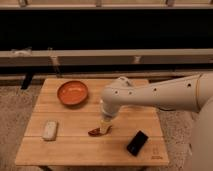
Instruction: Push the eraser across the table
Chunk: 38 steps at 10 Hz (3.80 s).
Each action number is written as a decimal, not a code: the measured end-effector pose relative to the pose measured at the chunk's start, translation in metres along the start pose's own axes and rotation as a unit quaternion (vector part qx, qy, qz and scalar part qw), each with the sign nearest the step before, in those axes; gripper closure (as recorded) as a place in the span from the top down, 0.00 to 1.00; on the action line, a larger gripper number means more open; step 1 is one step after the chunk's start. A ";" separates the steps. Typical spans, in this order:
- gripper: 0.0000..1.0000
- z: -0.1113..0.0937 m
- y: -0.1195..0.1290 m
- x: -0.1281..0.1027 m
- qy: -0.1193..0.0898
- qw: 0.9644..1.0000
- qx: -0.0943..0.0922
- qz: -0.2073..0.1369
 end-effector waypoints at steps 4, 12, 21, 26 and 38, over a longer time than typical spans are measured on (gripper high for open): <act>0.80 0.000 0.000 0.000 0.000 1.000 0.000 0.000; 0.80 0.000 0.000 0.000 0.000 1.000 0.000 0.000; 0.80 0.000 0.000 0.000 0.000 1.000 0.000 0.000; 0.80 0.000 0.000 0.000 0.000 1.000 0.000 0.000; 0.75 -0.027 -0.046 0.094 0.041 0.999 0.031 -0.019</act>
